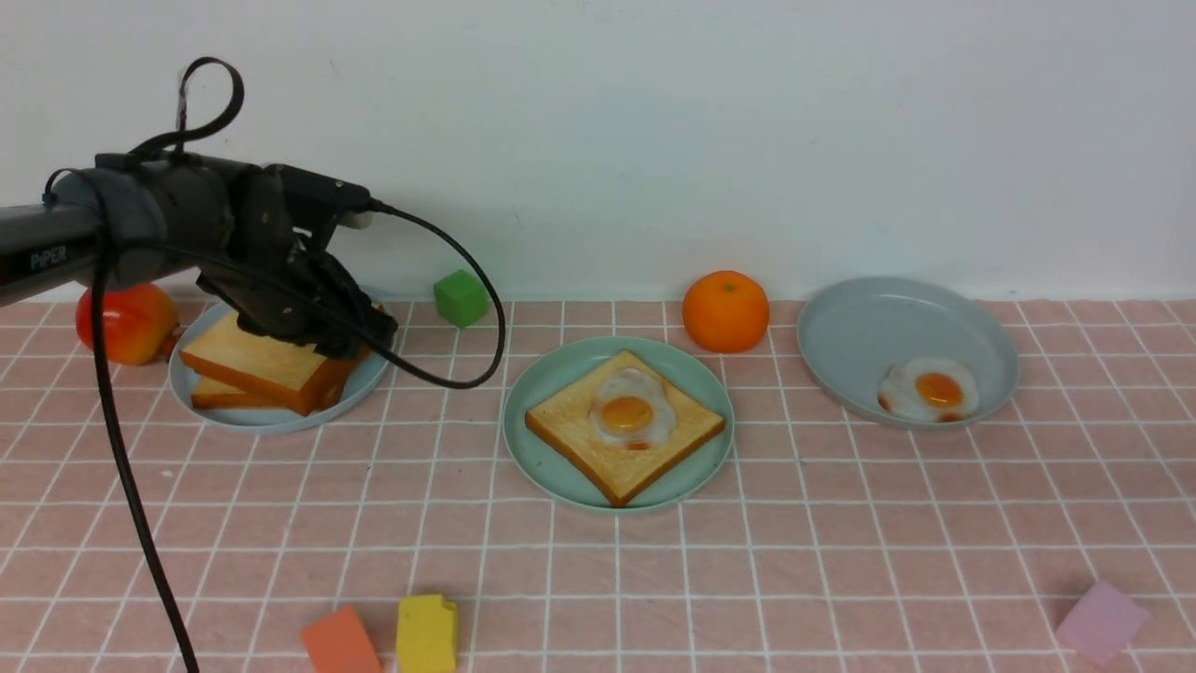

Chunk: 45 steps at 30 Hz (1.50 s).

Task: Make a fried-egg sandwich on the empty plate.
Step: Use the left arm to grab a slice of bread, then use the left arm to place a slice of bread on the fried egg in the middle

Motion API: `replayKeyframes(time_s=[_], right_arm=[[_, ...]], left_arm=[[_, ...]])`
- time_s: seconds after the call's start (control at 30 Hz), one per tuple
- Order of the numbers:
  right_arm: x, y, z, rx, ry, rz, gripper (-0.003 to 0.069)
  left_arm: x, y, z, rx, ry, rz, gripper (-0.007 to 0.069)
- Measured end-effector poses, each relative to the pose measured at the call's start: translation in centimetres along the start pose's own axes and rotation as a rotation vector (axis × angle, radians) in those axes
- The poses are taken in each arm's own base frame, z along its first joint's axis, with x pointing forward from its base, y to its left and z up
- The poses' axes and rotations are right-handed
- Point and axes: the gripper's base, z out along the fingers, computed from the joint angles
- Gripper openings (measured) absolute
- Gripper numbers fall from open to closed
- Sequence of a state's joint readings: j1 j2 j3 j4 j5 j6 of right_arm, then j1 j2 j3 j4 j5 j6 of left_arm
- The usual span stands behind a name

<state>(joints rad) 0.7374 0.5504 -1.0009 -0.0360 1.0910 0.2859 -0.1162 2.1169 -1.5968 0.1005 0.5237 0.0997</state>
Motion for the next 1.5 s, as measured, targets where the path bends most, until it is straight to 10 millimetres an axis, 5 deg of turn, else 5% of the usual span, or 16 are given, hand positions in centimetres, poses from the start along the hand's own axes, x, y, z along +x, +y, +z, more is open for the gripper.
replayKeyframes(time_s=[0.2,0.4,0.57,0.73,0.93,1.07,1.13,1.17,1.23,1.37,1.5], right_arm=[[0.0,0.0,0.0,-0.004,-0.001,0.002,0.0006],[0.0,0.0,0.0,-0.005,0.0,0.003,0.0006],[0.0,0.1,0.0,-0.007,0.0,0.005,0.0008],[0.0,0.1,0.0,-0.007,-0.001,0.005,0.0008],[0.0,0.1,0.0,-0.007,0.0,0.005,0.001],[0.1,0.0,0.0,0.003,0.009,0.001,0.001],[0.3,-0.1,0.0,0.012,0.026,-0.001,0.0011],[0.3,-0.1,0.0,0.014,0.028,-0.001,0.0011],[0.4,-0.2,0.0,0.025,0.041,-0.006,0.0011],[0.5,-0.4,-0.1,0.044,0.053,-0.013,0.0011],[0.6,-0.4,-0.1,0.045,0.061,-0.012,0.0014]], left_arm=[[0.0,-0.1,0.0,0.014,-0.002,-0.027,0.0298],[0.0,-0.2,0.0,0.028,-0.001,-0.05,0.0015],[-0.2,-0.1,-0.5,0.029,-0.006,-0.053,-0.0002],[-1.2,0.2,-3.4,0.027,-0.045,-0.062,-0.0002],[-3.1,-0.3,-9.6,0.032,-0.136,-0.053,-0.0004],[-3.6,-3.8,-11.5,0.083,-0.14,0.042,-0.0006],[-3.6,-9.3,-12.4,0.167,-0.138,0.173,-0.0006],[-3.6,-9.4,-12.4,0.167,-0.136,0.175,-0.0006],[-3.1,-14.8,-12.6,0.243,-0.136,0.304,-0.0006],[-1.8,-20.7,-11.7,0.289,-0.143,0.472,-0.0006],[-0.9,-22.7,-9.8,0.268,-0.134,0.567,-0.0006]])
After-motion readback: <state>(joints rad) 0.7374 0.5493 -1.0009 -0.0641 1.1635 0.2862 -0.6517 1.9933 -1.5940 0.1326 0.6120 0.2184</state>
